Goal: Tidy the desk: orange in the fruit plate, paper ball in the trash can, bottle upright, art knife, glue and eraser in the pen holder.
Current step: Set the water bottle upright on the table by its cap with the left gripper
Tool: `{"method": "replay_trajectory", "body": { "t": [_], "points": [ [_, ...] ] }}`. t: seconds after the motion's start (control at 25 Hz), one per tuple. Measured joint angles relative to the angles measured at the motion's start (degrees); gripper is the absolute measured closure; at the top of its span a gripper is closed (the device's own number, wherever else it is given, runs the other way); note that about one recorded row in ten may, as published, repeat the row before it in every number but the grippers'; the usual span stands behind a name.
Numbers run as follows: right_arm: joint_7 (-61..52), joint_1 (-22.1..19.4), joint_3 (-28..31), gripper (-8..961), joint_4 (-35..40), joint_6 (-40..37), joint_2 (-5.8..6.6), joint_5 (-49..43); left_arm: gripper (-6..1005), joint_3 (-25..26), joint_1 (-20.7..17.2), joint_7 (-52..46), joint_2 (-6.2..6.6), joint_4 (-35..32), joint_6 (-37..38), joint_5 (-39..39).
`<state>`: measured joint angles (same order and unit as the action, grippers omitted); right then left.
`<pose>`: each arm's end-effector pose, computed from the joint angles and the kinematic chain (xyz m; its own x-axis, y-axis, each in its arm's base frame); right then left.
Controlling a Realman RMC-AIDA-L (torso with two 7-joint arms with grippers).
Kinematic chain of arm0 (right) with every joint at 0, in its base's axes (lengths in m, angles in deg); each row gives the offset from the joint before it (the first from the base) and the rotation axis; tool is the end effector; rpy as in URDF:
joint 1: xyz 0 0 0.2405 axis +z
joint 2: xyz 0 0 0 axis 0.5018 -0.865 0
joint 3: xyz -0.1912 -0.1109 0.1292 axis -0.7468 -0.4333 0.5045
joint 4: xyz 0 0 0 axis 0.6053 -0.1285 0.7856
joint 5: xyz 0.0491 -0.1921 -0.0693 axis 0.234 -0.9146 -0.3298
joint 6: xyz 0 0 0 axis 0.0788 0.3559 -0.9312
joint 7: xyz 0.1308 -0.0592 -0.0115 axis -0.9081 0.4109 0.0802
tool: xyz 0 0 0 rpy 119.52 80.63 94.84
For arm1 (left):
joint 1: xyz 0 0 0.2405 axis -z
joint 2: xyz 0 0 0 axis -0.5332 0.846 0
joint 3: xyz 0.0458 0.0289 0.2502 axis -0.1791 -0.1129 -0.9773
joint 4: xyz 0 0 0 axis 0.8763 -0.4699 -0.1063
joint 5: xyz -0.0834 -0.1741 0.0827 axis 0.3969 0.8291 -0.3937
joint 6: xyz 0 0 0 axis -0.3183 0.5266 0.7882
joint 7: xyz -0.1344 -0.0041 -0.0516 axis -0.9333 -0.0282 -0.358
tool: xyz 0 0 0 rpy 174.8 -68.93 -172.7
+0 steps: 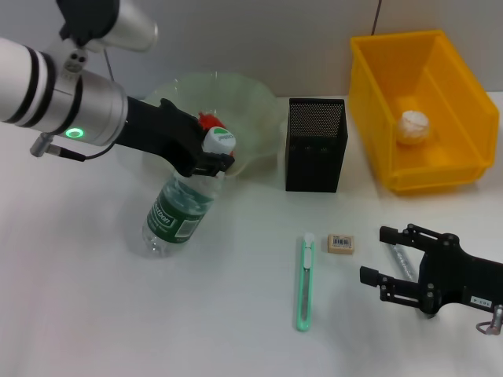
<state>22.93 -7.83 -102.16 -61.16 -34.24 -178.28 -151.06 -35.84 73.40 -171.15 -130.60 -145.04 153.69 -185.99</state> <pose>0.3135 0.2828 -0.0186 0.8008 -0.1998 -0.5647 -0.4306 -0.8474 -0.3108 -0.1441 0.4053 0.0169 0.9652 0.2603 0.0254 0.2509 -0.8939 -0.3716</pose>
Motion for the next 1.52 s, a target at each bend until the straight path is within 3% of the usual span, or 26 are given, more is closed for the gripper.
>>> {"method": "replay_trajectory", "body": {
  "t": [0.8, 1.16, 1.52],
  "points": [
    [-0.2, 0.4, 0.0, 182, 0.2, -0.2, 0.19, -0.5, 555, 8.6, -3.2, 0.4, 0.28, -1.7, 3.1, 3.2],
    [-0.2, 0.4, 0.0, 182, 0.2, -0.2, 0.20, -0.5, 555, 15.3, -4.6, 1.5, 0.34, -1.2, 5.4, 6.3],
    [-0.1, 0.5, 0.0, 182, 0.2, -0.2, 0.03, -0.4, 555, 16.4, -8.0, 4.2, 0.88, -1.0, 5.3, 11.2]
  ]
}}
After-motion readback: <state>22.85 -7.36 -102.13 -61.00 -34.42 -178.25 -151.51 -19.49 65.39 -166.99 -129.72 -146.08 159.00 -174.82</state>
